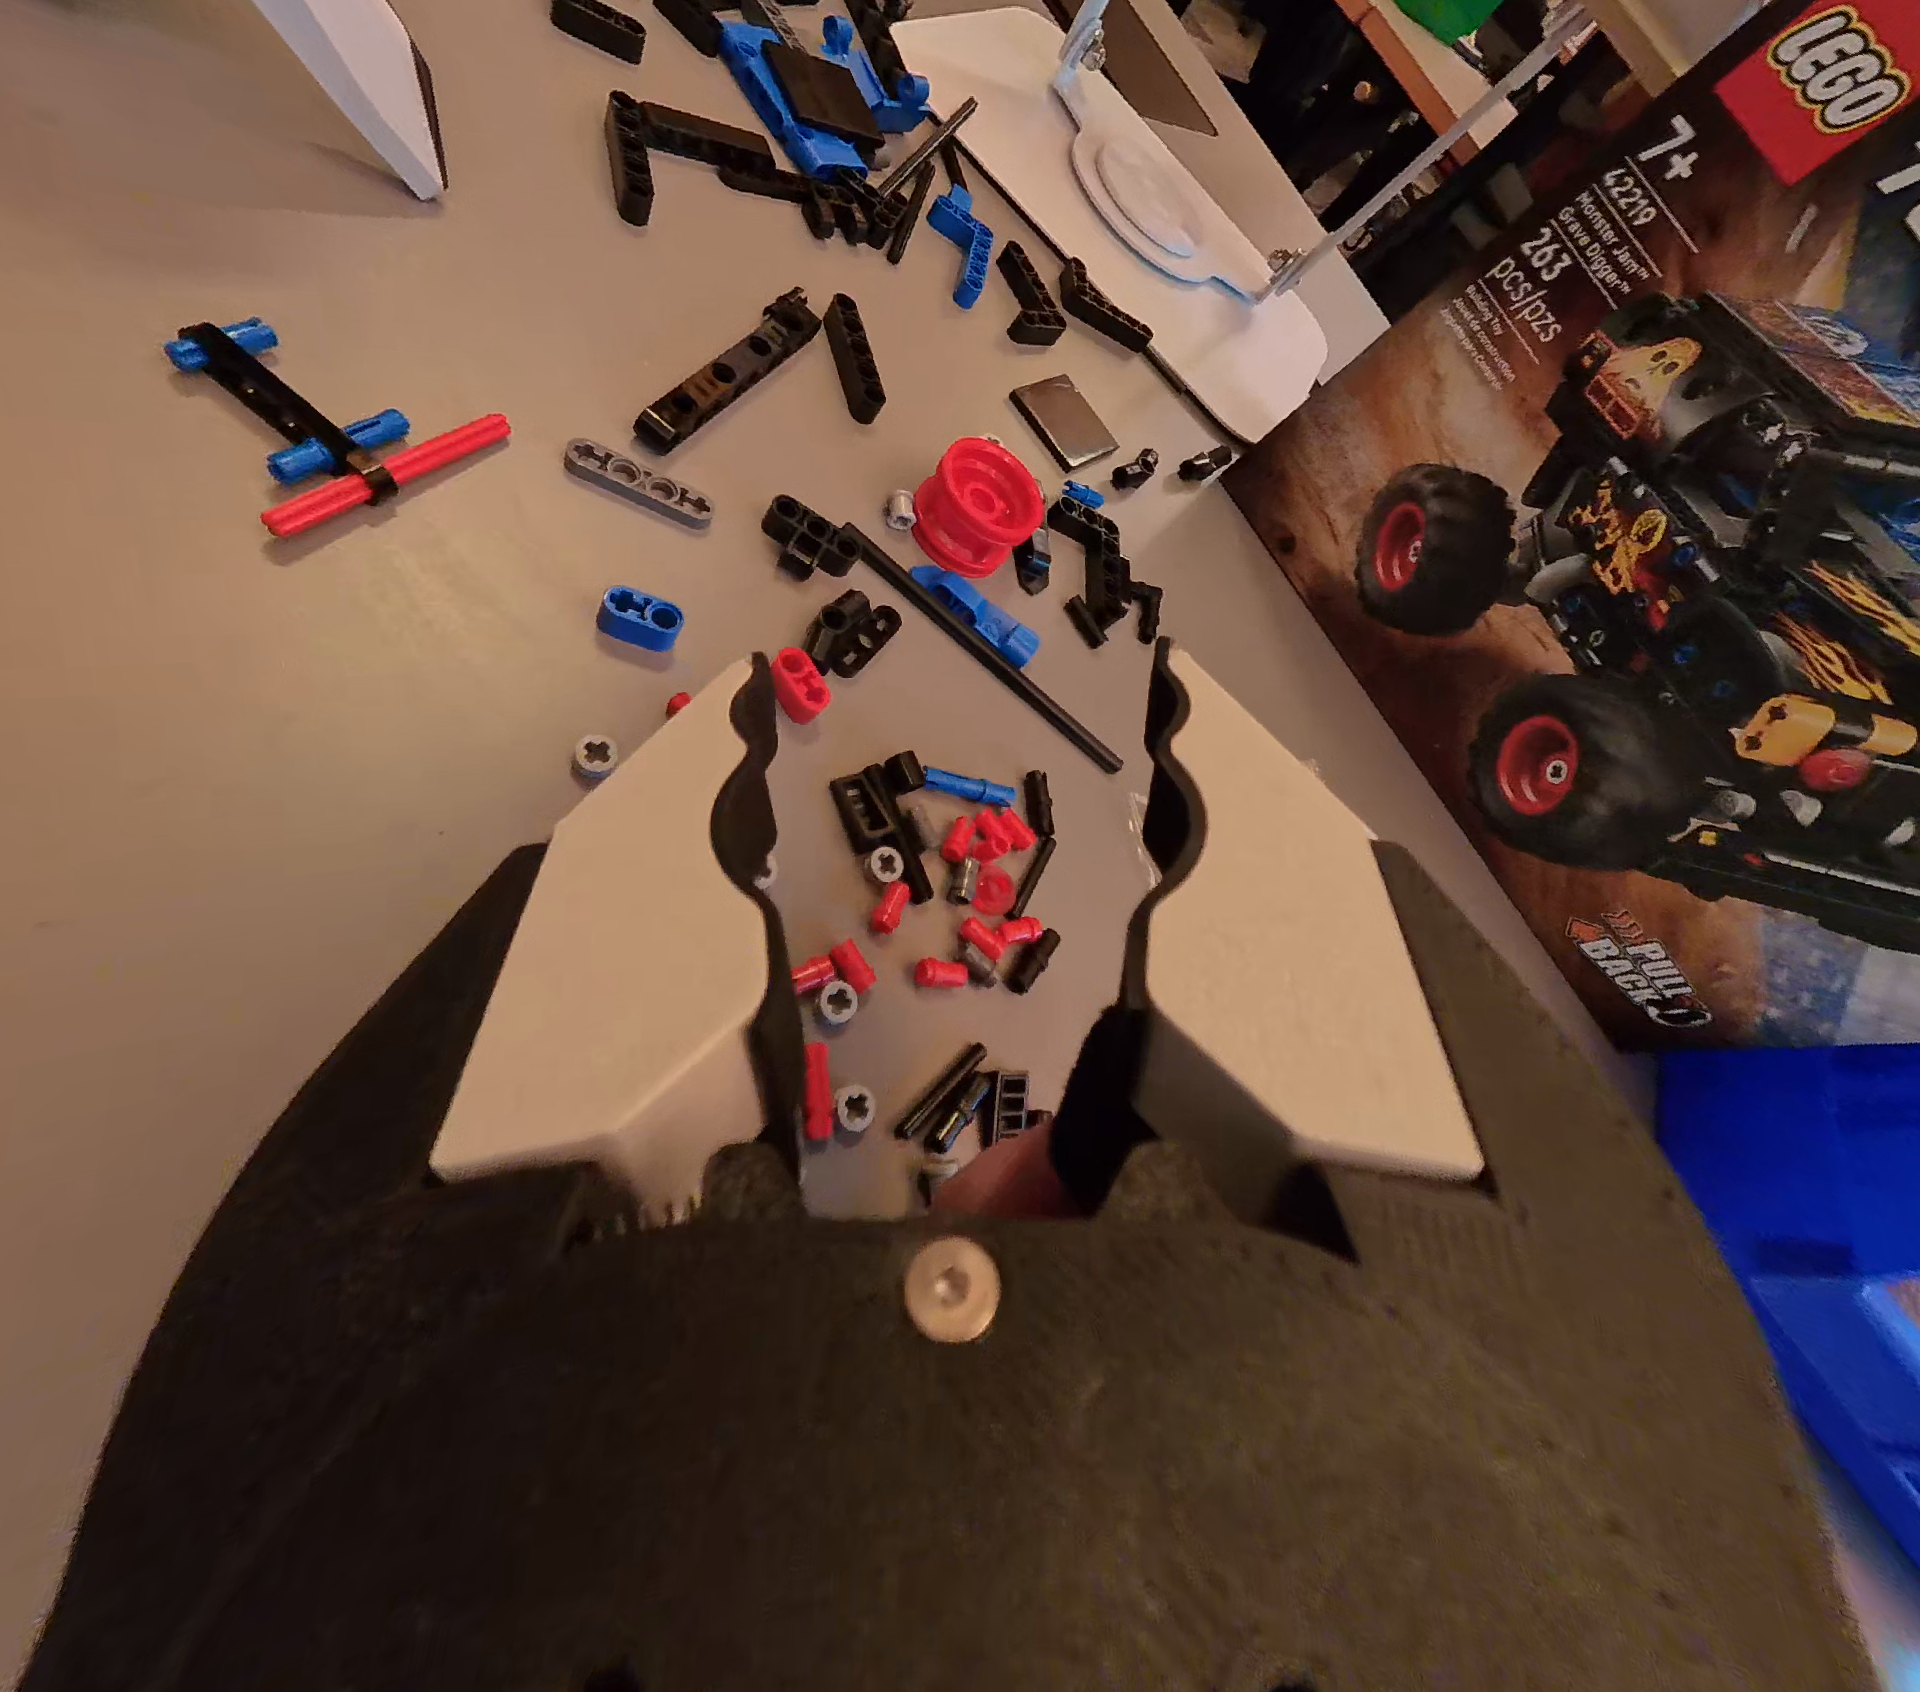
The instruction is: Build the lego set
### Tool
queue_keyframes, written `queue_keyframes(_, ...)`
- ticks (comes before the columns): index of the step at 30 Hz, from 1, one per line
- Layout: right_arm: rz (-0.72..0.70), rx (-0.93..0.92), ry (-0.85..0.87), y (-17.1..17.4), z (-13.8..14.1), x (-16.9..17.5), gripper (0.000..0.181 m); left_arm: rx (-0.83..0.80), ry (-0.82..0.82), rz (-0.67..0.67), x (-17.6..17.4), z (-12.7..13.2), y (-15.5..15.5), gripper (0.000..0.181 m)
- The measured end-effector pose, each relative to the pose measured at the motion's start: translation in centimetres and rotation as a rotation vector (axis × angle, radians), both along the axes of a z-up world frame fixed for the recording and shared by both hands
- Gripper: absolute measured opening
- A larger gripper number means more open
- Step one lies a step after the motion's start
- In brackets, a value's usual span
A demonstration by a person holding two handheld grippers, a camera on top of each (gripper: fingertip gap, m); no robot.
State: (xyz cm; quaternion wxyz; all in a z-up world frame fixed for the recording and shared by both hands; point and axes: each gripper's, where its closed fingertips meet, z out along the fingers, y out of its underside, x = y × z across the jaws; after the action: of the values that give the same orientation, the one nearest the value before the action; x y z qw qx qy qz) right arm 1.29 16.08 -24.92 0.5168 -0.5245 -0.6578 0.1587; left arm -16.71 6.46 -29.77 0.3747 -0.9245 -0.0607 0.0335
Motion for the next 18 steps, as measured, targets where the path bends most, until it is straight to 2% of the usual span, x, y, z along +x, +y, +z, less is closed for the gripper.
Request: queue_keyframes(18,0.031,-0.004,0.062,-0.5,1.4,0.4,0.070,0.000,0.000,0.000,0.0,0.0,0.0,0.148)
